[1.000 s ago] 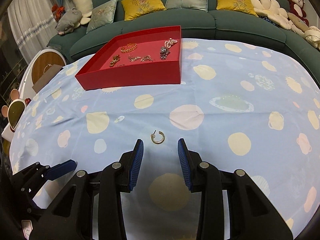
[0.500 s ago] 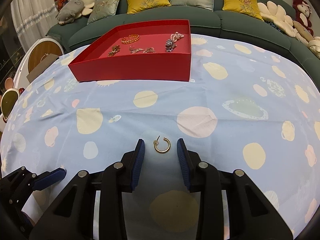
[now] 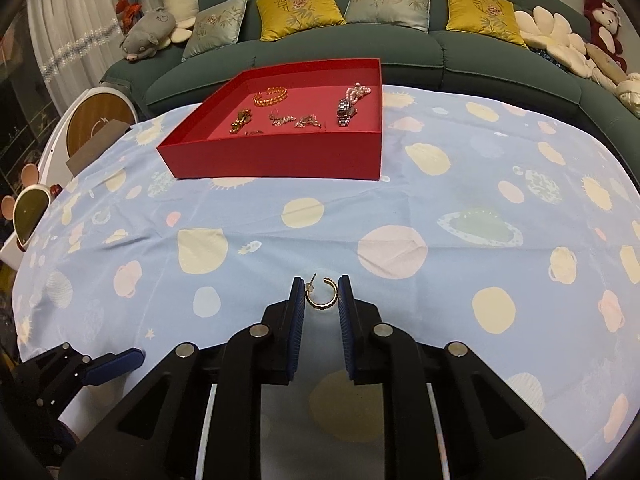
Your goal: Organize jewelry
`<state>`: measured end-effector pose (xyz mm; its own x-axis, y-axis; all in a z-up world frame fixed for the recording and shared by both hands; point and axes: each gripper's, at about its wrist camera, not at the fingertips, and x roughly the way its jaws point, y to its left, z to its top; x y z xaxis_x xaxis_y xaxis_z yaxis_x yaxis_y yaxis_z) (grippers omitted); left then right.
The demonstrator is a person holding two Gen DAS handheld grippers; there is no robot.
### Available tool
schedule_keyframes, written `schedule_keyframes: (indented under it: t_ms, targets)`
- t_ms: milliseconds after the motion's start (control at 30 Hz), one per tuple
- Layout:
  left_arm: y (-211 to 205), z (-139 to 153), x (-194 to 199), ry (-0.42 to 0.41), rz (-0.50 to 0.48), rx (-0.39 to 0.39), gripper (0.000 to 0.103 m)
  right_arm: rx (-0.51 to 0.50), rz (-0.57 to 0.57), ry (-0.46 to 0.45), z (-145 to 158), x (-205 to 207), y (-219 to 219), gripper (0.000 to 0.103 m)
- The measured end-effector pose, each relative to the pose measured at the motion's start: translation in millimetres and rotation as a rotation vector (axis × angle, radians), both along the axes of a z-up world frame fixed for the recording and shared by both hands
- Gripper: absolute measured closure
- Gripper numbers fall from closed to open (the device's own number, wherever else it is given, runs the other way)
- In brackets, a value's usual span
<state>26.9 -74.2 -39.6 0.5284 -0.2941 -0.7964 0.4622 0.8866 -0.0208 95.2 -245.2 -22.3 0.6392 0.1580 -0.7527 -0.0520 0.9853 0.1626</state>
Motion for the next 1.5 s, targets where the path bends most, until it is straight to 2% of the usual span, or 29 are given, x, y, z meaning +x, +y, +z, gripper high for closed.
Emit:
schedule_keyframes:
  t_ms: [167,267,333,400,533,600,933,1133,1400,1500]
  targets:
    - [-3.5,0.2,6.4,-0.008,0.013,-0.008,0.048,0.031,-0.022,0.003,3.9,-5.7,-11.4,0.087]
    - [-9.6,-1.1,8.7,-0.026,0.011,0.013,0.05,0.031,-0.021,0.006,3.0,-7.6,-12.6,0.087]
    - [-14.3,-1.8,7.7,-0.046,0.0,0.03,0.056,0.028,-0.019,0.007,2.4,-8.7,-12.1,0.087]
    - [-18.3,-1.5,7.4,-0.055,-0.014,0.038,0.07,0.029,-0.018,0.009,2.1,-9.4,-12.6,0.087]
    - [-21.8,-1.3,5.9,-0.061,-0.035,0.04,0.08,0.032,-0.024,0.007,1.9,-10.4,-14.6,0.087]
    - [-21.4,-0.8,6.6,-0.054,-0.037,0.03,0.088,0.034,-0.027,0.006,2.6,-10.7,-15.9,0.087]
    - [-10.5,8.5,9.4,0.014,-0.026,-0.072,0.089,0.043,-0.023,-0.006,7.0,-12.7,-14.9,0.087]
    - [2.5,50.6,21.1,-0.032,0.013,-0.143,0.089,0.058,-0.015,-0.04,23.0,-12.8,-12.8,0.087]
    - [29.9,143.2,67.4,-0.166,0.106,-0.236,0.089,0.121,-0.01,-0.161,83.4,2.1,-9.4,0.087]
    - [36.6,166.5,95.2,-0.193,0.132,-0.257,0.089,0.111,-0.007,-0.209,109.0,16.0,-5.6,0.087]
